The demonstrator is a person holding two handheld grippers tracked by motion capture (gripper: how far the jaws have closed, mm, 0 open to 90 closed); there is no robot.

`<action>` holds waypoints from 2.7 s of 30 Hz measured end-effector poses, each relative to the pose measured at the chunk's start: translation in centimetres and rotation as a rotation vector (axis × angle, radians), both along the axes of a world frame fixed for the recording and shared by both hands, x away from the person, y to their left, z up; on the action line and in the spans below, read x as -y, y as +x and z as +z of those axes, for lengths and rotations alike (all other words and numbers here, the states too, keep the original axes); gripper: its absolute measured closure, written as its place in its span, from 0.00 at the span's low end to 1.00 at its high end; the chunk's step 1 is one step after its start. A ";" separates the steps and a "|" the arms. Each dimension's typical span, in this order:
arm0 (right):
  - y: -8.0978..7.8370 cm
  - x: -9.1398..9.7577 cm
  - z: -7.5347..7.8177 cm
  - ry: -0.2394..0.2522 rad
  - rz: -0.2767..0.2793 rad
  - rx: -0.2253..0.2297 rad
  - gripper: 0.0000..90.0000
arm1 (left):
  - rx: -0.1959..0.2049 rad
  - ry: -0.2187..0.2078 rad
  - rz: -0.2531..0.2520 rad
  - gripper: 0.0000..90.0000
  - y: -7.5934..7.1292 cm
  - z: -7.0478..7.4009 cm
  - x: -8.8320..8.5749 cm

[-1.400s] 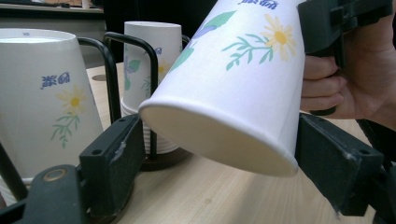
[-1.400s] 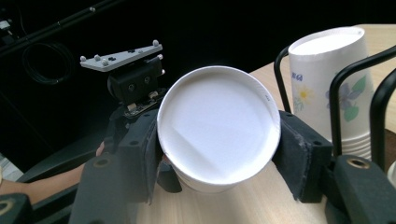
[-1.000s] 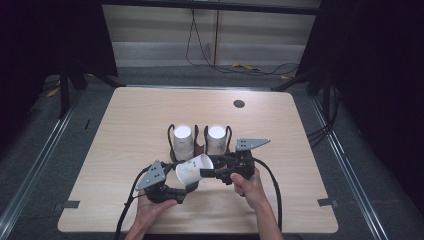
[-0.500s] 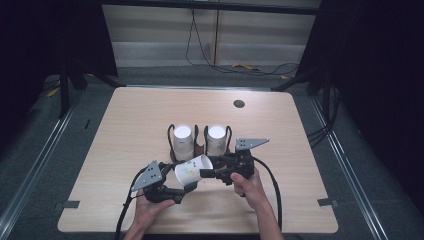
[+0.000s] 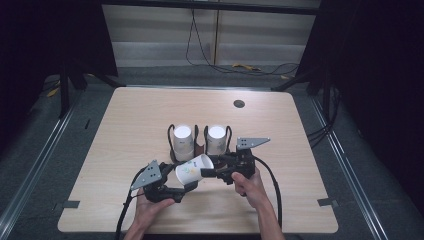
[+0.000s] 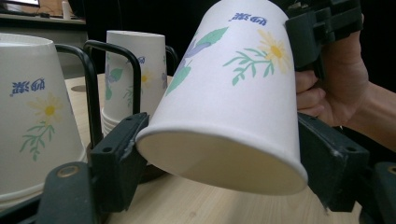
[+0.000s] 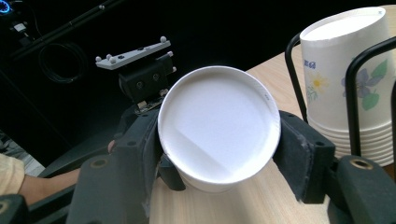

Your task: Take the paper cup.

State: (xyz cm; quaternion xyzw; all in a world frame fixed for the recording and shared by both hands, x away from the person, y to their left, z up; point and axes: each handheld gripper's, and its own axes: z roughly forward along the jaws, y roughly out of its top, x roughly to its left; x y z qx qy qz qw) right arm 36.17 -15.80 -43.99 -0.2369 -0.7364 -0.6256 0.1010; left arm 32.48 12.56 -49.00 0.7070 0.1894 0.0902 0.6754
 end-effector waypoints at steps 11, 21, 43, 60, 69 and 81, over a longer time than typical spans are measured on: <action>-0.1 0.3 0.0 -0.007 -0.012 0.007 0.38 | 0.018 0.007 -0.014 0.32 -0.2 0.1 0.0; -0.2 0.4 0.0 -0.031 -0.037 0.012 0.26 | -0.011 0.034 -0.020 0.32 -0.2 0.1 -0.1; -1.2 1.9 -0.2 -0.112 -0.073 0.052 0.22 | -0.034 0.136 -0.009 0.31 0.1 1.0 -0.2; -1.6 0.9 -0.3 -0.278 -0.025 0.120 0.26 | -0.046 0.246 -0.082 0.31 0.5 1.2 -0.2; -1.6 0.4 -0.4 -0.356 0.023 0.122 0.27 | -0.051 0.285 -0.108 0.32 0.4 1.0 0.1; -1.4 -0.1 -0.8 -0.424 0.072 0.115 0.27 | -0.056 0.329 -0.140 0.32 0.3 0.7 0.6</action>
